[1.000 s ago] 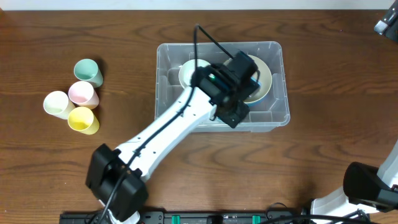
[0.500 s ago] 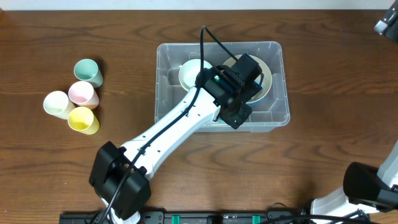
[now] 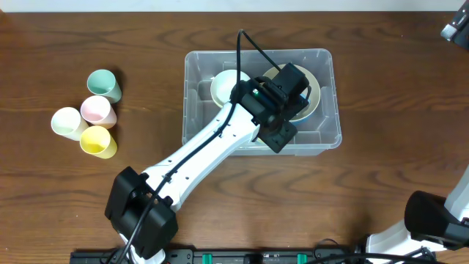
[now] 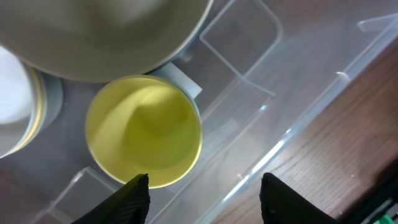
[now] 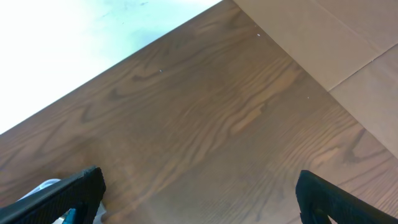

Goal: Pack container
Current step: 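Carry the yellow cup into the bin and stack it on the blue cup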

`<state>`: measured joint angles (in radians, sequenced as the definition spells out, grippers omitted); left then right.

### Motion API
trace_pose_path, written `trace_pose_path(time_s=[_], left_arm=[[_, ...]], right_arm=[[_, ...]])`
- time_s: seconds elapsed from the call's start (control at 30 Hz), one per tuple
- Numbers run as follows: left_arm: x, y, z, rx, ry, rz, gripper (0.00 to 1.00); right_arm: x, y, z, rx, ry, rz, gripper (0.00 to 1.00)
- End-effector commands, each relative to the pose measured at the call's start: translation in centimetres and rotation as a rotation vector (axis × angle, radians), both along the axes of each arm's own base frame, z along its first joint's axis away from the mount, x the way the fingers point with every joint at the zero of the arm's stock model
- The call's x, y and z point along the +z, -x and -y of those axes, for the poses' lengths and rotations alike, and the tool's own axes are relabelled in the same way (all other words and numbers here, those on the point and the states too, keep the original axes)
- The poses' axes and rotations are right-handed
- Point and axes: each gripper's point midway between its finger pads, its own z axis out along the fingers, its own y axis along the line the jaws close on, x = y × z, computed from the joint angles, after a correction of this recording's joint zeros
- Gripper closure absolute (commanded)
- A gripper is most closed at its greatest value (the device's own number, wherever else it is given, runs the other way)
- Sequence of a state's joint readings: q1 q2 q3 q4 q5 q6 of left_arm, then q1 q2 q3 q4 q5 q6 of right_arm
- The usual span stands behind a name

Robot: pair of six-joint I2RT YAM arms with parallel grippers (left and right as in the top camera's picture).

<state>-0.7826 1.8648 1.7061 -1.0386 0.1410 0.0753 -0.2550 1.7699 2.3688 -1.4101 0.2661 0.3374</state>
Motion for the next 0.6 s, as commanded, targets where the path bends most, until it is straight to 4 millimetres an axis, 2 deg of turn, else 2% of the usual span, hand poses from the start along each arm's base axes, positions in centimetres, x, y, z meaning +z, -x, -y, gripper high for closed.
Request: trace_pose_path(time_s=[0.0,0.13,0.33,0.47,0.57], left_arm=[[0.6,-1.4,-1.0,0.051,-0.007,0.033,0.42],[3.1,-2.5,-2.5,0.131,0.039,0.064,0.42],[10.4,-3.4,-7.6,0.284,0.16,0.181,0.41],[15.4,-3.4,-13.1,0.417,0.231,0.285,0.33],[17.4,-3.3,-17.8,0.56,0.236,0.342,0.32]], right_arm=[[0.1,0.2,0.4,-0.025,-0.002,0.006,0.01],[0.1,0.2,0.4,-0.025,-0.002,0.006,0.01],[0.1,0.2,0.4,-0.026,-0.002,0.006,0.01],[0.1,0.2,0.4,-0.026,-0.002,0.006,0.01],[0.1,0.2,0.4,-0.026,-0.002,0.006,0.01]])
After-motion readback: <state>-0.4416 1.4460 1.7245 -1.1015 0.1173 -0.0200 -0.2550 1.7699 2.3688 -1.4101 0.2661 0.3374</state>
